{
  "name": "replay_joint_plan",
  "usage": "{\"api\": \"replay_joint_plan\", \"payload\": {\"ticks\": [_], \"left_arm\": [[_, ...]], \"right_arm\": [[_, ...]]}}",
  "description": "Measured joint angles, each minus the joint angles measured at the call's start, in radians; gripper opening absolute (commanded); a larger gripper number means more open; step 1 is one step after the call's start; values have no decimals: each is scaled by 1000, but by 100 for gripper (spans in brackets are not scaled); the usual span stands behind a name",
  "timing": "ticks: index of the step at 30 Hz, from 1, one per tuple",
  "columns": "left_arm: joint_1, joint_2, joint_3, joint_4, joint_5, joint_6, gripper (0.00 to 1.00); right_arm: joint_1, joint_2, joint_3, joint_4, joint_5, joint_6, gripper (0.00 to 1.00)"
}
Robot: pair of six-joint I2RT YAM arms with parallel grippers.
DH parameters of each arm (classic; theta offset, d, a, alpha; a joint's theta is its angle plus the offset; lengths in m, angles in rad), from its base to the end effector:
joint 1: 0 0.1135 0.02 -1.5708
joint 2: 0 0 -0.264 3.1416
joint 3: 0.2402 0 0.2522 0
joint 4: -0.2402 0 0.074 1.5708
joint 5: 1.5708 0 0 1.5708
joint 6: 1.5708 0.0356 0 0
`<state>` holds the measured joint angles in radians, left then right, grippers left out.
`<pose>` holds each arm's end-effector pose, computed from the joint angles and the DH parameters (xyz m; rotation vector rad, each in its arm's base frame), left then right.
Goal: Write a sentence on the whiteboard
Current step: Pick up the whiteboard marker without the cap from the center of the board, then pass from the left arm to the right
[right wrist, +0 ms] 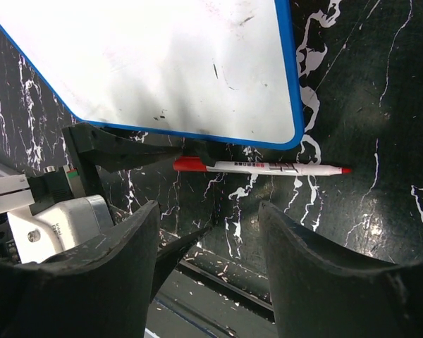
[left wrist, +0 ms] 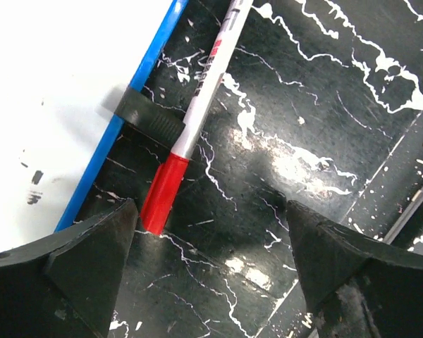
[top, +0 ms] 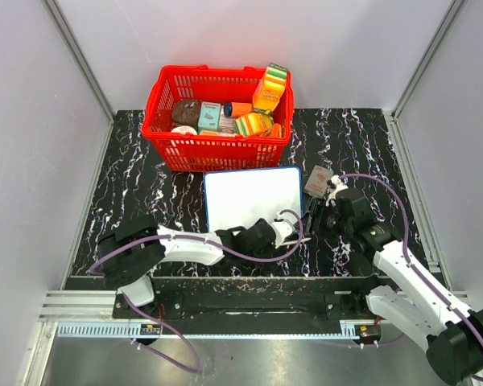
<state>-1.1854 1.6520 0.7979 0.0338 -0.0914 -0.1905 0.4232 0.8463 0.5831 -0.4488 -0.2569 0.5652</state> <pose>0.1241 -0.2974 0.1513 1.1327 2.1787 -0.5273 0.1597 0.0819 0.2345 0.0285 2.3878 0.7888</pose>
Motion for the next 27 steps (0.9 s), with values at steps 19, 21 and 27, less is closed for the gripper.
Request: {"api": "replay_joint_plan", "payload": {"ticks": [19,21,27], "left_arm": [[-23,9,-14,45,-35,33,0],[-32,-24,-31,13,-21,33,0],[-40,-211,-55,-173,60,50,0]], "right_arm": [[-19,-8,11,-21,-1,-40,65],[-19,-23,16,-22,-20,-51,76],[-21,-101,21,-8,-119,-91,94]]}}
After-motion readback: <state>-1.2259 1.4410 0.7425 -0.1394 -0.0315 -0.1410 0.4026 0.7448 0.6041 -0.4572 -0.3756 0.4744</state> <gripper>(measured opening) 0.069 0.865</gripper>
